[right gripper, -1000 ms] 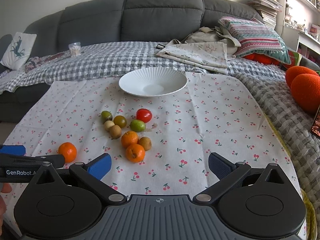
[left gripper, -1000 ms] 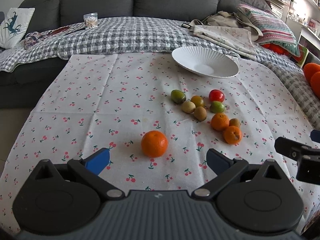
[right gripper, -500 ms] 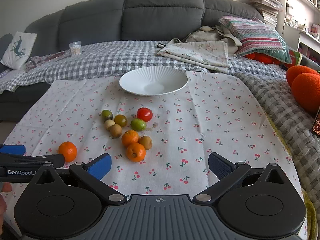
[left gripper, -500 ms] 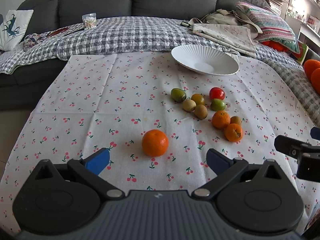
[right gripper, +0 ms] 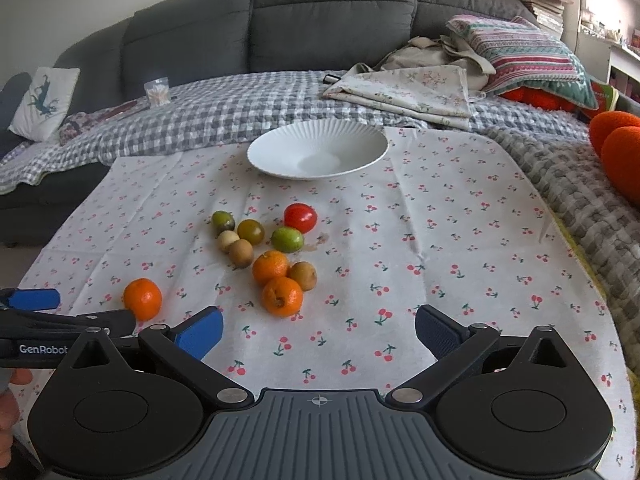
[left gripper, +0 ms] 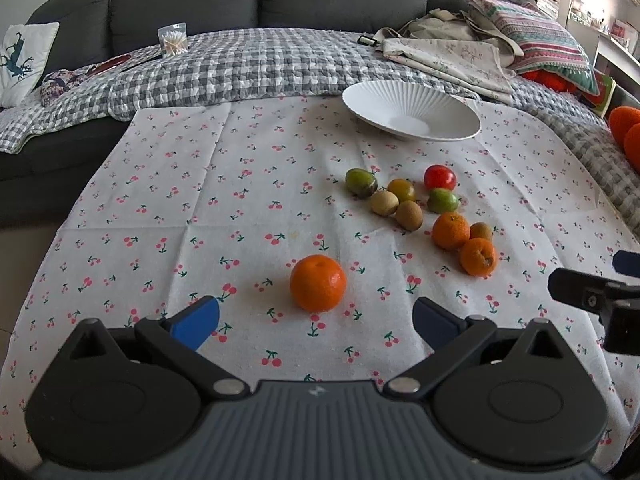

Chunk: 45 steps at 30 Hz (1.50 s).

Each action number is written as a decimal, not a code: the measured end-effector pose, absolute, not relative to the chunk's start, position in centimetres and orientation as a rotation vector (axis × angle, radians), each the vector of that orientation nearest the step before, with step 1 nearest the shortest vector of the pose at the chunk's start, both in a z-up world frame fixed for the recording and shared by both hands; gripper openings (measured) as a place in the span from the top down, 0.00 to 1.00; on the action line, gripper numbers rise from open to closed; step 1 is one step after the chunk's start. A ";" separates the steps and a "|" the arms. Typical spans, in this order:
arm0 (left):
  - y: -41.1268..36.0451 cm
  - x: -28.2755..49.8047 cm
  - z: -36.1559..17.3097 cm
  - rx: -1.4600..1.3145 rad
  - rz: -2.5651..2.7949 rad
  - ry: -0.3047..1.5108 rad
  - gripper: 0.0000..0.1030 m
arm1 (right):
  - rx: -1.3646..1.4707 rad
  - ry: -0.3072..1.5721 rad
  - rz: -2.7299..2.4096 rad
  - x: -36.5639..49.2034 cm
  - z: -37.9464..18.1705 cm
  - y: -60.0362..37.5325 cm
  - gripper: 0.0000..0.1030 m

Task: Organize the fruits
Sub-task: 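Move the left gripper toward the lone mandarin orange on the cloth, then close the left gripper on the mandarin while the right gripper grasps another mandarin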

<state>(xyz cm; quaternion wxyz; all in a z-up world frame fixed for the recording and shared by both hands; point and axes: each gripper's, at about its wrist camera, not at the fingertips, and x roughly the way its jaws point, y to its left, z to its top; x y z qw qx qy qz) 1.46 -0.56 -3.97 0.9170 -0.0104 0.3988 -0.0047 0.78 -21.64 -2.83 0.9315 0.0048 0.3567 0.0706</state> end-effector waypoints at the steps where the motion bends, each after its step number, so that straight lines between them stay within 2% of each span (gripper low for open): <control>1: -0.4 1.6 -4.1 -0.026 -0.011 0.821 0.01 | 0.016 0.734 0.152 0.9 -3.0 -21.7 0.01; 4: -0.2 1.9 -4.5 -0.023 -0.012 0.819 0.03 | 0.040 0.759 0.173 1.4 -3.6 -21.9 0.06; 8: -0.1 2.6 -5.2 -0.016 -0.008 0.816 0.04 | 0.083 0.792 0.201 2.1 -4.6 -22.1 0.19; 13: -0.3 3.8 -6.4 -0.004 -0.004 0.820 0.13 | 0.105 0.807 0.217 3.4 -5.4 -21.5 0.26; 19: -0.6 5.0 -7.6 0.010 -0.004 0.833 0.33 | 0.106 0.823 0.201 4.5 -6.2 -21.4 0.27; 21: -0.8 5.3 -8.0 0.015 -0.010 0.846 0.51 | 0.109 0.825 0.194 4.7 -6.4 -21.5 0.27; 24: -0.7 5.5 -8.4 -0.013 -0.040 0.858 0.63 | 0.111 0.828 0.192 4.9 -6.6 -21.5 0.27; 34: 0.2 4.9 -7.7 -0.088 -0.064 0.855 0.64 | 0.131 0.846 0.196 5.5 -7.3 -21.6 0.27; 45: 0.8 4.6 -6.3 -0.115 -0.064 0.810 0.64 | 0.116 0.834 0.198 6.9 -8.1 -20.4 0.36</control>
